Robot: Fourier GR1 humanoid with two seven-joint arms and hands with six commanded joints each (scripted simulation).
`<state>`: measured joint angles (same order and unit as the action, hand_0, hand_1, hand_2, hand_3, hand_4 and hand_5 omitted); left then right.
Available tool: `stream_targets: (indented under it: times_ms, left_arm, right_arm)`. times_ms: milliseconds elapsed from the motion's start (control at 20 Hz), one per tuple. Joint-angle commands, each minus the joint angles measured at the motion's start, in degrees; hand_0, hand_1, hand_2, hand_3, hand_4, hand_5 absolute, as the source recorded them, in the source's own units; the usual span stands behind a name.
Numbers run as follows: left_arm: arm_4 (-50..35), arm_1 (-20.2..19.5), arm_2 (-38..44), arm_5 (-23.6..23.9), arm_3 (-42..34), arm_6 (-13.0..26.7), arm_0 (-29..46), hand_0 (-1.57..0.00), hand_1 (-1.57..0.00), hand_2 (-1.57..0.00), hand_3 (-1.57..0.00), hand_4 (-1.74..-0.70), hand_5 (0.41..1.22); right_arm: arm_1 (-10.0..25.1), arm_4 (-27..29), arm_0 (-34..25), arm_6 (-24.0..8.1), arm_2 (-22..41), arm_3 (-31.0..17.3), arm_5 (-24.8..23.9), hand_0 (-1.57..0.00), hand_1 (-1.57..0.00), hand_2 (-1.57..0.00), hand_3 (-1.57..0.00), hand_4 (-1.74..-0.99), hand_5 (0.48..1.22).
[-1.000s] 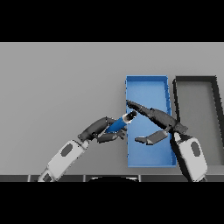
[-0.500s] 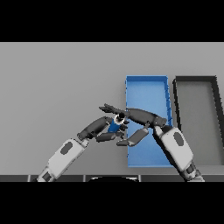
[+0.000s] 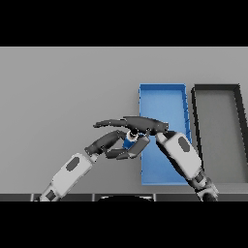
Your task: Pick up the blue pipe and place it into the blue bin.
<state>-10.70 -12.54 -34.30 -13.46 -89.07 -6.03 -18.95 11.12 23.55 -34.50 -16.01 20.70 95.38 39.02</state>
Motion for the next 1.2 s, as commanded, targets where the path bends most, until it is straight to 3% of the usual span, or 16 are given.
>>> stream_targets:
  times_ms: [0, 50, 100, 150, 200, 300, 400, 500, 650, 750, 800, 850, 1000, 1100, 1150]
  left_arm:
    - [2.72, -1.37, -0.16, 1.27, 0.02, 2.41, -0.67, -1.24, -1.12, -1.09, -0.92, -1.61, 1.221]
    - [5.59, -1.51, -1.05, 2.32, -0.05, 3.42, -1.38, -0.99, -0.90, -0.87, -0.74, -1.59, 1.221]
    - [6.21, -1.24, -1.08, 3.25, -0.72, 3.76, -0.91, -0.88, -0.83, -0.80, -0.67, -1.61, 1.221]
    - [6.32, -1.45, -1.06, 3.23, -0.78, 3.01, -0.29, -0.89, -0.87, -0.85, -0.66, -1.64, 1.221]
    - [4.97, -0.41, -0.57, 3.43, -1.23, 2.55, 0.03, -1.03, -1.01, -0.99, -0.62, -1.66, 1.192]
    - [1.50, 1.06, 0.31, 2.57, -1.23, 1.51, 0.93, -1.22, -1.21, -1.20, -0.52, -1.69, 1.203]
    - [-0.05, 1.06, 1.05, 1.57, -1.35, 1.55, 1.66, -1.35, -1.34, -1.33, -0.53, -1.71, 1.209]
    - [0.39, 0.89, 0.70, 2.09, -1.71, 1.71, 1.75, -1.43, -1.42, -1.42, -0.59, -1.72, 1.214]
    - [1.57, -0.02, -0.01, 3.16, -1.85, 2.03, 0.96, -1.50, -1.45, -1.49, -0.53, -1.73, 1.217]
    - [1.42, -0.08, -0.14, 2.93, -0.22, 1.10, -0.68, -1.50, -1.36, -1.52, -0.51, -1.73, 1.219]
    - [1.67, -0.33, -0.48, 2.45, -0.24, 0.45, -0.91, -1.43, -1.22, -1.35, -0.53, -1.64, 1.219]
    - [2.28, -0.70, -1.04, 2.13, -0.27, 0.01, -0.89, -1.41, -1.19, -1.24, -0.52, -1.54, 1.219]
    - [1.23, -2.87, -1.30, -0.30, -0.89, 0.88, -1.14, -0.78, -0.64, -0.65, -0.27, -1.25, 1.220]
    - [0.98, -3.91, -1.61, -1.17, -0.79, 0.74, -1.14, -0.50, -0.41, -0.42, -0.17, -1.11, 1.184]
    - [1.21, -4.04, -1.72, -1.13, -0.89, 1.33, -1.42, -0.40, -0.33, -0.33, -0.14, -1.05, 1.118]
  right_arm:
    - [-0.43, -0.79, -0.22, -0.16, 0.36, -0.68, 0.13, -0.28, -0.31, -0.33, -0.23, -1.352, 0.528]
    - [-0.86, -0.79, -0.11, -0.53, 0.89, -0.39, 0.54, -0.48, -0.50, -0.50, -0.37, -1.390, 0.538]
    - [-0.79, -0.95, -0.82, 0.02, 0.94, -1.12, 1.28, -0.70, -0.71, -0.71, -0.56, -1.453, 0.551]
    - [-1.27, -0.23, -0.73, -0.25, 1.39, -1.17, 1.43, -0.87, -0.89, -0.89, -0.70, -1.503, 0.573]
    - [-1.86, 1.61, -0.74, -1.18, 1.77, -1.19, 1.21, -1.01, -1.02, -1.02, -0.83, -1.541, 0.604]
    - [-2.29, 3.55, -0.63, -3.23, 1.79, -1.49, 0.12, -1.21, -1.22, -1.22, -1.10, -1.492, 0.706]
    - [-2.72, 2.76, 1.56, -1.55, 1.96, 0.21, -0.83, -1.34, -1.35, -1.35, -1.27, -1.464, 0.891]
    - [-3.18, -0.59, 1.12, -0.86, 1.50, 0.35, -0.82, -1.42, -1.43, -1.43, -1.38, -1.456, 1.010]
    - [-4.62, -4.11, 2.35, 1.63, 0.89, 0.92, 1.12, -1.50, -1.50, -1.50, -1.47, -1.469, 1.113]
    - [-5.09, -2.38, 2.64, -0.52, -0.44, 0.79, 2.76, -1.52, -1.52, -1.52, -1.51, -1.473, 1.152]
    - [-5.66, -1.42, 2.87, -1.24, -0.84, 0.96, 3.35, -1.53, -1.53, -1.53, -1.52, -1.474, 1.166]
    - [-6.24, -1.49, 3.56, -1.96, -1.05, 1.64, 3.64, -1.54, -1.54, -1.54, -1.53, -1.477, 1.177]
    - [-8.26, -3.48, 3.86, -2.14, -2.17, 2.24, 4.37, -1.56, -1.56, -1.56, -1.55, -1.481, 1.198]
    - [-9.11, -3.22, 4.28, -3.20, -2.58, 3.30, 4.88, -1.56, -1.56, -1.56, -1.56, -1.482, 1.206]
    - [-9.60, -2.75, 4.77, -3.62, -2.82, 3.83, 4.65, -1.56, -1.56, -1.56, -1.56, -1.483, 1.209]
